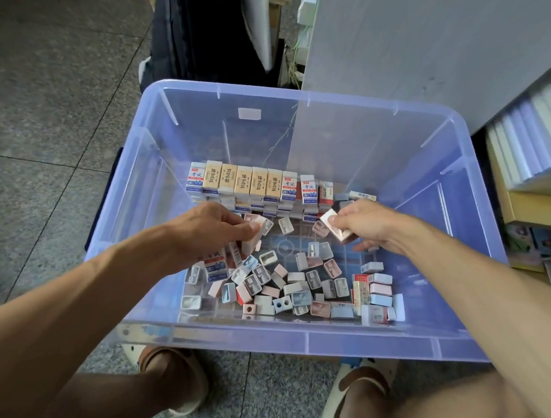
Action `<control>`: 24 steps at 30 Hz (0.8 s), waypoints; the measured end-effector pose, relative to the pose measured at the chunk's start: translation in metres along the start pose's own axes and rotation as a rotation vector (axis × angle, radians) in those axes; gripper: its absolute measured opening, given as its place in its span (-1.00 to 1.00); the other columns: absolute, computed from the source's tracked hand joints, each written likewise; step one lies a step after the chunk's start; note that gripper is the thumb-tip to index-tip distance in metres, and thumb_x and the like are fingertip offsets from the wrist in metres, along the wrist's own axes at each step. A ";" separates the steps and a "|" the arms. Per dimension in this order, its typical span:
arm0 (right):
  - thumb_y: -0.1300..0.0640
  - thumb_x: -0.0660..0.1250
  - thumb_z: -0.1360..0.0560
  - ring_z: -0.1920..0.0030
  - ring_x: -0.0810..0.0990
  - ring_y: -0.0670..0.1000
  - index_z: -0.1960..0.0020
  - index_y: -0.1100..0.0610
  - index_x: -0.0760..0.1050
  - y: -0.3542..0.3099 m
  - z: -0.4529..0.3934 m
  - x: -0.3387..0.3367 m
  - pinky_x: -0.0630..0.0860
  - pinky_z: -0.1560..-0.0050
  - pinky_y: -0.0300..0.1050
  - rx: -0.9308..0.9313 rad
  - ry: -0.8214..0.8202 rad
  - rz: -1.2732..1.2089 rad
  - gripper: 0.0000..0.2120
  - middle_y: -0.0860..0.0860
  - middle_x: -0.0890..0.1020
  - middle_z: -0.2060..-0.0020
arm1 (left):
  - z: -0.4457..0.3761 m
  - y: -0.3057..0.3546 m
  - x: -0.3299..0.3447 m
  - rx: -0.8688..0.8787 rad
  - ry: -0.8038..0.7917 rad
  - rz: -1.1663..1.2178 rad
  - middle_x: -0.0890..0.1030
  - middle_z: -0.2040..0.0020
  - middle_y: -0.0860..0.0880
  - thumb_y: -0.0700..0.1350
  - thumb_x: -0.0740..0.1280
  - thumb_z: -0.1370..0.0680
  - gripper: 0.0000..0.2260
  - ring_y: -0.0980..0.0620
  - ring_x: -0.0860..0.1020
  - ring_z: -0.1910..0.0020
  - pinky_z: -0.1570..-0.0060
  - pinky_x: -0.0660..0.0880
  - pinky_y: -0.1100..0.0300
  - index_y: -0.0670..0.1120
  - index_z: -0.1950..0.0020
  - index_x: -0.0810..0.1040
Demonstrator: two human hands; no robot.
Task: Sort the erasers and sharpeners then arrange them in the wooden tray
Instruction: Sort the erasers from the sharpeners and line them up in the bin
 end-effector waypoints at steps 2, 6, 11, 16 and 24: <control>0.08 0.29 -0.63 0.18 0.56 -0.04 -0.05 0.12 0.61 -0.004 -0.006 -0.011 0.51 0.30 -0.19 -0.040 0.134 -0.058 -0.84 0.06 0.66 0.07 | -0.002 0.001 0.001 0.001 -0.013 0.018 0.67 0.18 -0.27 0.02 0.37 -0.54 -0.67 -0.10 0.57 0.29 0.23 0.51 0.09 -0.23 0.21 0.69; 0.09 0.33 -0.61 0.24 0.57 0.02 0.03 0.08 0.59 -0.016 -0.015 -0.029 0.58 0.27 -0.13 -0.090 0.353 -0.175 -0.90 0.07 0.63 0.20 | -0.004 0.003 0.003 0.009 -0.024 0.034 0.66 0.15 -0.31 -0.01 0.36 -0.55 -0.66 -0.08 0.57 0.31 0.32 0.46 0.20 -0.29 0.17 0.67; 0.12 0.43 -0.53 0.15 0.70 0.14 0.36 0.07 0.49 -0.027 -0.035 -0.024 0.65 -0.03 0.16 -0.092 0.433 -0.162 -0.70 0.10 0.68 0.28 | -0.008 -0.001 0.001 0.001 -0.009 0.040 0.67 0.14 -0.29 0.00 0.36 -0.56 -0.66 -0.08 0.57 0.30 0.31 0.47 0.20 -0.27 0.17 0.68; 0.12 0.50 -0.47 0.22 0.72 0.07 0.36 -0.02 0.49 -0.031 -0.037 -0.018 0.67 0.01 0.09 -0.123 0.475 -0.163 -0.71 0.03 0.70 0.33 | -0.012 0.000 0.002 -0.014 -0.008 0.053 0.67 0.15 -0.29 0.01 0.35 -0.54 -0.66 -0.08 0.57 0.30 0.34 0.46 0.23 -0.26 0.17 0.68; 0.21 0.47 -0.47 0.06 0.64 0.00 0.09 0.01 0.65 -0.034 -0.034 -0.016 0.52 0.04 -0.21 -0.214 0.489 0.053 -0.89 -0.03 0.68 0.13 | -0.012 0.000 0.003 -0.022 -0.009 0.038 0.67 0.14 -0.28 0.01 0.35 -0.56 -0.66 -0.07 0.56 0.30 0.32 0.45 0.21 -0.23 0.21 0.69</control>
Point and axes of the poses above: each hand's wrist, its own z-axis away from the middle knuckle, its own x-axis out of the palm, y = z × x, the point moved 7 cm from there along -z, towards the middle knuckle
